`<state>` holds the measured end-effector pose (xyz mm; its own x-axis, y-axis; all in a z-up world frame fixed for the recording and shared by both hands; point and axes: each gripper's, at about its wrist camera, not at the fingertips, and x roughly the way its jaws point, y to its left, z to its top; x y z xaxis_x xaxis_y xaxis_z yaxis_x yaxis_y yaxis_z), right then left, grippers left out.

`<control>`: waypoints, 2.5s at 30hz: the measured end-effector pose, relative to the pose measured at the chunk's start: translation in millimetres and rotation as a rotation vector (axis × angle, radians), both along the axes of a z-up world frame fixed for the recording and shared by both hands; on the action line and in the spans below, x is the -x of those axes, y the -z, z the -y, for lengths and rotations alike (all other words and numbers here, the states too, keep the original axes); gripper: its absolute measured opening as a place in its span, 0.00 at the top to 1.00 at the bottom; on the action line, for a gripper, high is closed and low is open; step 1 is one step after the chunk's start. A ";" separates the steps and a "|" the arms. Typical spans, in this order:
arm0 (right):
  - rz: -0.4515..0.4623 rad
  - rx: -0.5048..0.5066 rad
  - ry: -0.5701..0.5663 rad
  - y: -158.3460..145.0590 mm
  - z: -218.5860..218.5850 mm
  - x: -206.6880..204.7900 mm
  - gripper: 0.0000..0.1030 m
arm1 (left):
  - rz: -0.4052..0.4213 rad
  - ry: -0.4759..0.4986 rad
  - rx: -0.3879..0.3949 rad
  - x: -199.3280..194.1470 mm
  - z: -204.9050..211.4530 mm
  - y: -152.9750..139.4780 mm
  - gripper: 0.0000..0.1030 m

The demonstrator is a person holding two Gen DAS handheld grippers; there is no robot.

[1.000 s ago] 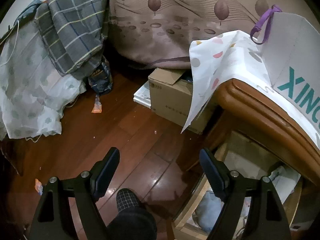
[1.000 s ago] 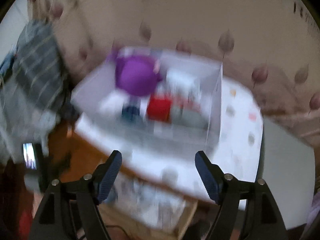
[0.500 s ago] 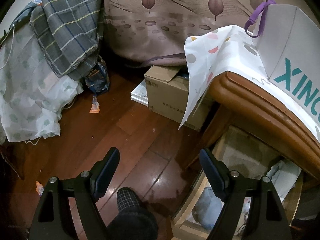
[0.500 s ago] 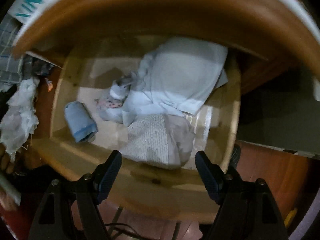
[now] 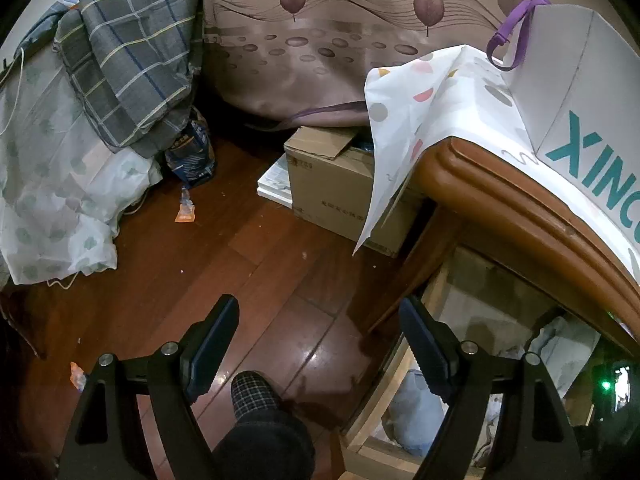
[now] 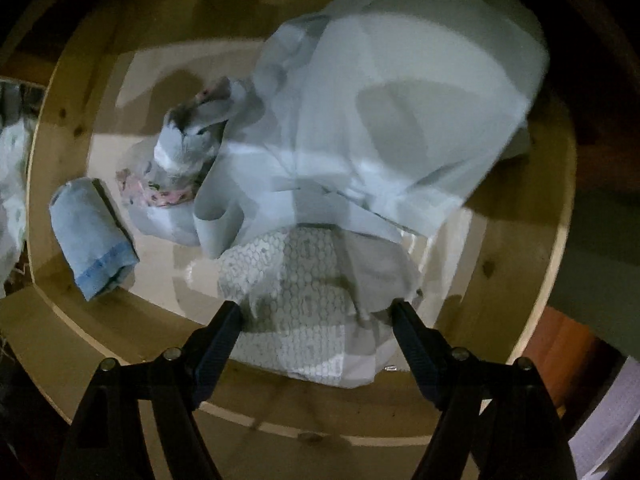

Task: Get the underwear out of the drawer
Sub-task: 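Close the right tool on the hexagon-print white underwear in the drawer, then lift the hexagon-print underwear with the right tool while the left tool reaches into the drawer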

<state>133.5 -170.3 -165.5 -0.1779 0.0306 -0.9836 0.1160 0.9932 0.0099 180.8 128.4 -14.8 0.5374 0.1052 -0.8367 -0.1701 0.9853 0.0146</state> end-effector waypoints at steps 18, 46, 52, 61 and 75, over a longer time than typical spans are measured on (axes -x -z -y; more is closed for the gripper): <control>-0.132 0.040 -0.027 41.6 2.3 -13.4 0.13 | -0.024 0.037 0.007 1.4 10.2 5.6 0.22; -0.039 0.059 -0.155 32.0 -28.8 -6.3 0.70 | -0.046 0.069 0.009 0.0 15.5 12.8 0.22; 0.122 0.005 -0.069 4.4 -13.8 14.7 0.73 | -0.064 0.109 0.011 0.4 24.6 18.2 0.22; 0.504 -0.015 -0.005 -56.2 15.1 59.4 0.74 | -0.063 0.226 0.007 11.6 51.9 20.5 0.22; 0.773 -0.009 0.133 -112.8 68.0 88.3 0.74 | -0.336 0.293 0.167 18.1 91.7 48.8 0.25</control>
